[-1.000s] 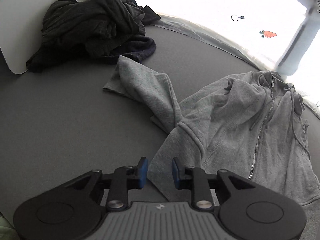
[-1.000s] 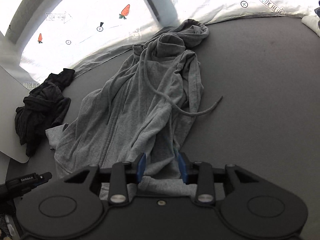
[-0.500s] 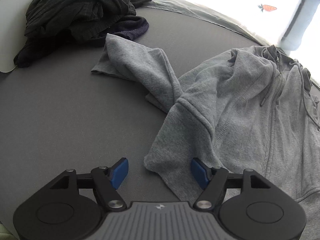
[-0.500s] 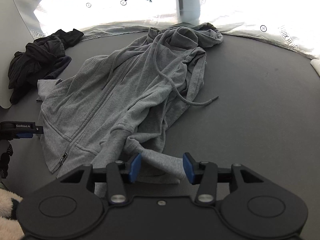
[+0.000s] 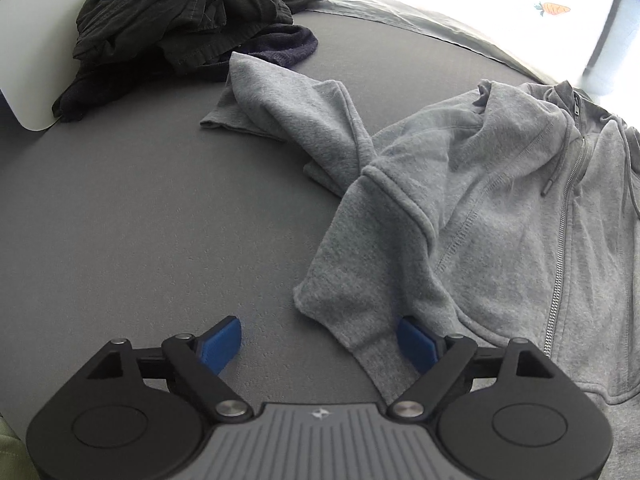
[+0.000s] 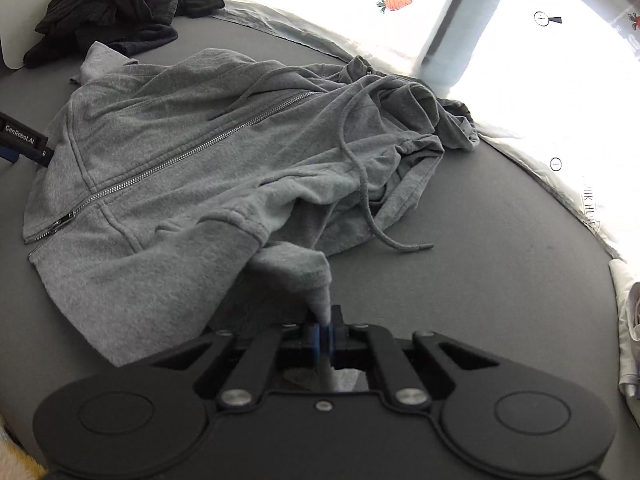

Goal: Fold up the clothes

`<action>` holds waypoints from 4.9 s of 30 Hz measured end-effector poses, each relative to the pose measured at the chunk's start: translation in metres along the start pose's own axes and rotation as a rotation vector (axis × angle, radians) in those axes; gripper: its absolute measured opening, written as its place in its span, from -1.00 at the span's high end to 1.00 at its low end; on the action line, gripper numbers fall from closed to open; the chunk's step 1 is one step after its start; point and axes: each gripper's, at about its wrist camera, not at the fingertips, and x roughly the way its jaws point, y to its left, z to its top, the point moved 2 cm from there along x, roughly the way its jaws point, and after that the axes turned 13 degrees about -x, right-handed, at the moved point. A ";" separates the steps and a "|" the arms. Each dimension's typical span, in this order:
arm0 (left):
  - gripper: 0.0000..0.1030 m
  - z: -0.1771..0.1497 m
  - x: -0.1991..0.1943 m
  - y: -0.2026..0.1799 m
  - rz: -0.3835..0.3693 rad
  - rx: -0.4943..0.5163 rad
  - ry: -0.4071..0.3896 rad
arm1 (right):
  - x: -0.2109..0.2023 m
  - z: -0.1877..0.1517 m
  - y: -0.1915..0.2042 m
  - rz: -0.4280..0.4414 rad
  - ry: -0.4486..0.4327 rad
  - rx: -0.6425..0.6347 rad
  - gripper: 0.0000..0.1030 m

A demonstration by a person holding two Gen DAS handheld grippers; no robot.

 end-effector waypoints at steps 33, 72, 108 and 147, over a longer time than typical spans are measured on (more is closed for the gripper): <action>-0.75 0.019 -0.001 -0.007 -0.008 0.073 -0.063 | 0.052 -0.016 -0.047 0.471 -0.073 0.753 -0.17; 0.88 -0.142 -0.071 -0.066 -0.236 0.244 0.074 | -0.031 -0.169 -0.067 0.287 -0.094 0.891 0.87; -0.76 0.006 -0.063 0.035 -0.154 0.178 -0.137 | 0.015 -0.014 0.014 0.082 -0.084 0.595 -1.00; 0.96 0.184 0.000 0.014 -0.314 0.011 -0.255 | 0.068 0.001 0.045 -0.165 -0.124 0.597 -1.00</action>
